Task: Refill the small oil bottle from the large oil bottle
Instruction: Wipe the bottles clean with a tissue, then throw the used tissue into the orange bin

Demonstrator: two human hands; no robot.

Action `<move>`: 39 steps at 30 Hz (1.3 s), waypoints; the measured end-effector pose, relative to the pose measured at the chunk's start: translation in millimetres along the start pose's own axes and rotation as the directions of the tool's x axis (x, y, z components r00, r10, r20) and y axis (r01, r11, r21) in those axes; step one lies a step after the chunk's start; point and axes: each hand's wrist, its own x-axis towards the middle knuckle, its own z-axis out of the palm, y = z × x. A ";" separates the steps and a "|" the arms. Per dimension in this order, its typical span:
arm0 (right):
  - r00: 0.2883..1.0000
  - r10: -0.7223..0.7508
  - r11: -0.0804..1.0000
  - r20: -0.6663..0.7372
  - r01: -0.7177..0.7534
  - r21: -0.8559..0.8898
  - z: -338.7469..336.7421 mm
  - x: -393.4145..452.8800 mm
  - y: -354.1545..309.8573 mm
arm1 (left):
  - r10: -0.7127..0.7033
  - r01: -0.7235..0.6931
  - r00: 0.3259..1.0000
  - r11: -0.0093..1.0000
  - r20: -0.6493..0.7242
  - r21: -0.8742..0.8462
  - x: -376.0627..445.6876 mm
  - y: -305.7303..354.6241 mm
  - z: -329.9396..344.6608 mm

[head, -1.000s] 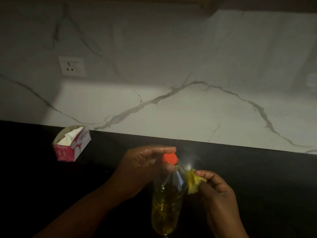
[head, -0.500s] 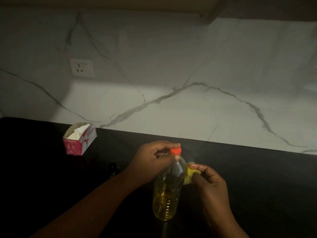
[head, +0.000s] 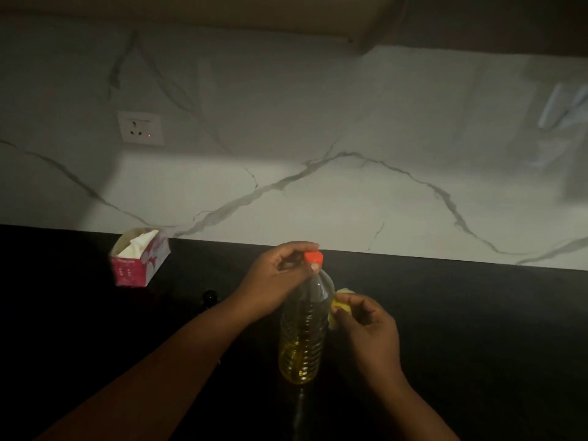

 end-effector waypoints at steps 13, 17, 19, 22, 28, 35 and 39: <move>0.994 0.012 0.904 -0.113 -0.059 -0.424 3.5 -46.7 21.2 | -0.052 0.054 0.999 0.882 -0.017 0.467 -63.2 -22.3 -13.3; 0.996 0.008 0.872 -0.093 -0.053 -0.486 1.6 -72.7 31.4 | 0.129 -0.107 0.991 0.756 0.013 0.645 -119.5 -55.5 9.6; 0.998 0.001 0.828 -0.065 -0.037 -0.560 -2.7 -85.9 37.3 | 0.127 -0.180 0.984 0.702 0.128 0.690 -138.5 -68.5 19.2; 1.000 0.028 0.762 -0.009 -0.027 -0.648 -13.4 -108.2 48.9 | 0.068 -0.282 0.951 0.599 0.303 0.750 -156.7 -82.2 32.0; 0.991 0.040 0.586 0.124 0.077 -0.806 -56.3 -156.5 70.3 | -0.106 -0.341 0.876 0.553 0.470 0.760 -182.8 -93.7 75.6; 0.990 0.139 0.539 0.032 -0.048 -0.841 -159.7 -230.4 92.1 | -0.097 -0.522 0.791 0.408 0.604 0.749 -226.6 -101.7 177.2; 0.971 0.237 0.504 -0.019 -0.139 -0.853 -224.3 -284.3 109.6 | -0.131 -0.538 0.767 0.400 0.628 0.742 -266.1 -119.3 235.7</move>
